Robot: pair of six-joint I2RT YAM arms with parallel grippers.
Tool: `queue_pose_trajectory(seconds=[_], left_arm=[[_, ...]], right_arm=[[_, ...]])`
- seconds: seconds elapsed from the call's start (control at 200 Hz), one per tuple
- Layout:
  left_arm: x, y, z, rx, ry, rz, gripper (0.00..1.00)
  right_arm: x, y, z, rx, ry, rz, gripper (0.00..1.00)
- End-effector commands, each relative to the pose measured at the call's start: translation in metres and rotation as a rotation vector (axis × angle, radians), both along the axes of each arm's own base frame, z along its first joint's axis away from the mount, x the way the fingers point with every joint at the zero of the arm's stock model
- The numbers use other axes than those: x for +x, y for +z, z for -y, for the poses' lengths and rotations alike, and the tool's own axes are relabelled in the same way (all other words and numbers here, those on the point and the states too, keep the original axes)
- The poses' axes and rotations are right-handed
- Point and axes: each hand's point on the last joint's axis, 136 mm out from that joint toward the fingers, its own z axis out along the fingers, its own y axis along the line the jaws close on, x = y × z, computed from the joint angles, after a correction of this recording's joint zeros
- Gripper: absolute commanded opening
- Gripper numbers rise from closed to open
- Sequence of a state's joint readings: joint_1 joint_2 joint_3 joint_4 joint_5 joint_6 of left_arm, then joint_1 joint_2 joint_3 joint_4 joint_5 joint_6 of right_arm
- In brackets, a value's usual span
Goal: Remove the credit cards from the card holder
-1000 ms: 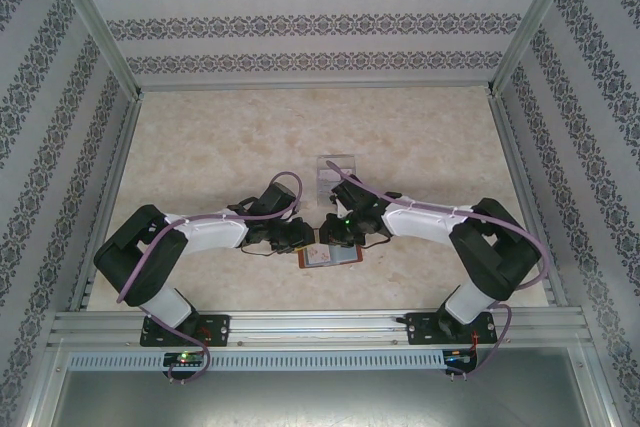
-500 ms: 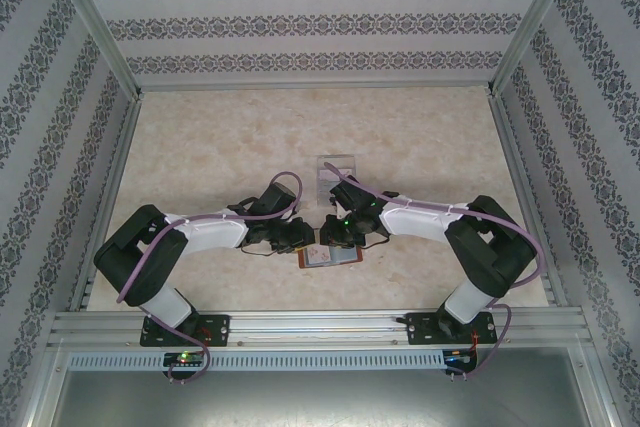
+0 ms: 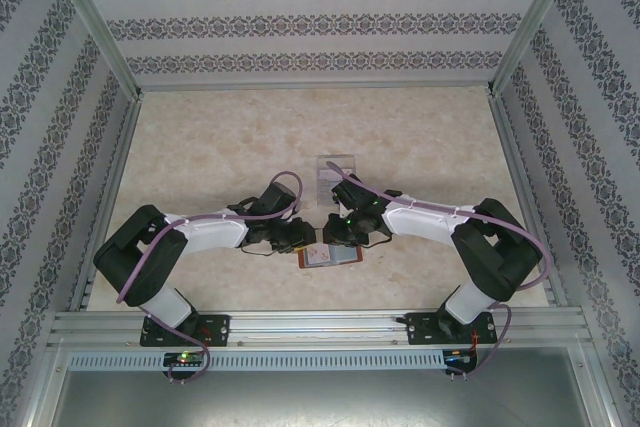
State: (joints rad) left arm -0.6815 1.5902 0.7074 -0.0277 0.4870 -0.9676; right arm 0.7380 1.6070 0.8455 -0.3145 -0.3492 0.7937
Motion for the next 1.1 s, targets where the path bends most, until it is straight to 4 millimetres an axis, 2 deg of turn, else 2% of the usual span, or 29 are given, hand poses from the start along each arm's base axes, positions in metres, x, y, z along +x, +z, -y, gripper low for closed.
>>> queue_pose_trajectory(seconds=[0.0,0.55,0.754,1.094], left_arm=[[-0.002,0.003,-0.002,0.025,-0.015,0.015,0.32],[-0.001,0.008,-0.001,0.019,-0.014,0.02,0.35],[-0.001,0.007,-0.002,0.02,-0.012,0.02,0.35],[-0.001,0.011,-0.001,0.018,-0.012,0.025,0.41]], right_arm=[[0.0,0.012,-0.015,0.055,0.028,0.014,0.24],[-0.003,-0.006,-0.018,0.039,0.041,-0.021,0.24],[-0.003,-0.006,-0.018,0.04,0.041,-0.02,0.23],[-0.003,-0.01,-0.003,-0.05,0.033,-0.006,0.21]])
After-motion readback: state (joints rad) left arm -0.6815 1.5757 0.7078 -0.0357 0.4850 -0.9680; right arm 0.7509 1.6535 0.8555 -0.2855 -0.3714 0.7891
